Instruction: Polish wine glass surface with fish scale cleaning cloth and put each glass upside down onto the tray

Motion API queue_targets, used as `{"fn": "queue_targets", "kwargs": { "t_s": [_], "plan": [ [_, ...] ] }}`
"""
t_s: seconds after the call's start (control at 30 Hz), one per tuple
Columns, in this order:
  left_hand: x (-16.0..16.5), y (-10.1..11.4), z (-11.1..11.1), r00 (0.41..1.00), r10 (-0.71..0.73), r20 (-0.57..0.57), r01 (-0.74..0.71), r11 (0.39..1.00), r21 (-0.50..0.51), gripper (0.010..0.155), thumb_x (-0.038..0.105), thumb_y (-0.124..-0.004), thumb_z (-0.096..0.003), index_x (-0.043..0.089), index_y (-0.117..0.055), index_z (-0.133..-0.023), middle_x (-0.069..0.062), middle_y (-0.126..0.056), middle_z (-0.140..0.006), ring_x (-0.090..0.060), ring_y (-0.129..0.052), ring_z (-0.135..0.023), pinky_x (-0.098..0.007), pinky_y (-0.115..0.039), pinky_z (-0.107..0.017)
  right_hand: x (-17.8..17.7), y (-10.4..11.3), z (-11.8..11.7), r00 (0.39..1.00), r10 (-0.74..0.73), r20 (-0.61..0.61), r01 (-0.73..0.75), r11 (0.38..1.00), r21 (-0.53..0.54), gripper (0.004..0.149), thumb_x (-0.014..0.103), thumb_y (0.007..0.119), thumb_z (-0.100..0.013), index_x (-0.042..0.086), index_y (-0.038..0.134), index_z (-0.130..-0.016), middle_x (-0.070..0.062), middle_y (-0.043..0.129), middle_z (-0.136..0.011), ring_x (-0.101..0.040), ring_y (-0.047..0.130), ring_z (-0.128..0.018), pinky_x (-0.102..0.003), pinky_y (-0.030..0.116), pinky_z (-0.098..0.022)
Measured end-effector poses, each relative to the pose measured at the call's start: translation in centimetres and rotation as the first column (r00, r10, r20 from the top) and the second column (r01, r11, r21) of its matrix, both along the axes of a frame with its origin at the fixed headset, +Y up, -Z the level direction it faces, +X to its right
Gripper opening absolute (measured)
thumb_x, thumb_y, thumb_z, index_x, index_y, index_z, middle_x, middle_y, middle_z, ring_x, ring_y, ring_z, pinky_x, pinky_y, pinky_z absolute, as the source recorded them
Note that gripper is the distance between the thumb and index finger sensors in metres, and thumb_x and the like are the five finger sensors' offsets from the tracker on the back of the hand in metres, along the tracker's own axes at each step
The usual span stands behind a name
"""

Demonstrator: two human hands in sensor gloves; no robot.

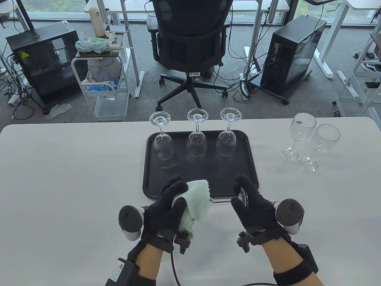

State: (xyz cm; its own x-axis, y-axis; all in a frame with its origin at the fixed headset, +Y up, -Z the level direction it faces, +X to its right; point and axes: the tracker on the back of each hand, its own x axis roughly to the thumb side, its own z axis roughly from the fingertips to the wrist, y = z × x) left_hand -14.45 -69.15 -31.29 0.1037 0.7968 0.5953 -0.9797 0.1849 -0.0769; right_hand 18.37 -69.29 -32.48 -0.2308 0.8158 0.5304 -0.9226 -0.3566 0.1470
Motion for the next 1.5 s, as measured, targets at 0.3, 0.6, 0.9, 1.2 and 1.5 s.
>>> {"fn": "queue_targets", "kwargs": {
  "t_s": [0.3, 0.6, 0.9, 1.2, 1.5],
  "plan": [
    [0.2, -0.2, 0.0, 0.995, 0.066, 0.068, -0.061, 0.995, -0.079, 0.058, 0.068, -0.07, -0.0535, 0.038, -0.063, -0.103, 0.0, -0.054, -0.116, -0.036, -0.064, -0.101, -0.057, -0.084, -0.05, 0.0, 1.1, 0.9, 0.982, 0.111, 0.151, -0.159, 0.919, 0.36, 0.083, 0.061, 0.082, -0.048, 0.029, 0.033, -0.107, -0.018, 0.06, -0.099, -0.033, 0.09, -0.055, -0.037, 0.089, -0.033],
    [-0.2, -1.0, -0.7, 0.992, 0.096, 0.077, -0.084, 0.985, -0.153, 0.056, 0.066, -0.071, -0.0542, 0.036, -0.065, -0.102, -0.001, -0.056, -0.115, -0.036, -0.066, -0.099, -0.058, -0.084, -0.049, -0.1, 1.0, 0.9, 0.925, 0.288, 0.247, -0.375, 0.792, 0.481, 0.095, 0.064, 0.08, -0.046, 0.026, 0.017, -0.107, -0.018, 0.049, -0.107, -0.035, 0.089, -0.065, -0.043, 0.088, -0.042],
    [0.2, -0.6, -0.5, 0.996, 0.062, 0.07, -0.056, 0.995, -0.083, 0.056, 0.065, -0.066, -0.0549, 0.037, -0.063, -0.104, -0.001, -0.053, -0.116, -0.037, -0.063, -0.102, -0.059, -0.083, -0.052, 0.4, 0.0, -0.2, 0.997, -0.014, 0.077, 0.017, 0.999, -0.043, 0.08, 0.066, 0.068, -0.053, 0.025, 0.032, -0.111, -0.022, 0.064, -0.097, -0.035, 0.089, -0.051, -0.04, 0.085, -0.029],
    [-2.4, -0.4, -0.8, 0.975, 0.222, 0.013, -0.22, 0.97, -0.107, 0.05, 0.057, -0.063, -0.0575, 0.031, -0.07, -0.1, -0.001, -0.063, -0.113, -0.036, -0.067, -0.101, -0.063, -0.077, -0.061, 5.4, 5.6, 1.0, 0.809, 0.184, 0.558, -0.297, 0.948, 0.118, 0.083, 0.072, 0.075, -0.053, 0.032, 0.028, -0.109, -0.018, 0.068, -0.097, -0.029, 0.088, -0.055, -0.037, 0.085, -0.032],
    [-3.2, -0.6, -1.1, 0.966, 0.259, 0.004, -0.257, 0.959, -0.12, 0.05, 0.057, -0.063, -0.0578, 0.031, -0.07, -0.1, 0.0, -0.063, -0.113, -0.036, -0.066, -0.102, -0.063, -0.076, -0.062, -0.3, 6.0, -6.7, 0.443, 0.642, 0.625, -0.791, 0.608, -0.065, 0.074, 0.069, 0.08, -0.05, 0.028, 0.043, -0.099, -0.018, 0.059, -0.101, -0.031, 0.083, -0.063, -0.041, 0.082, -0.04]
  ]
}}
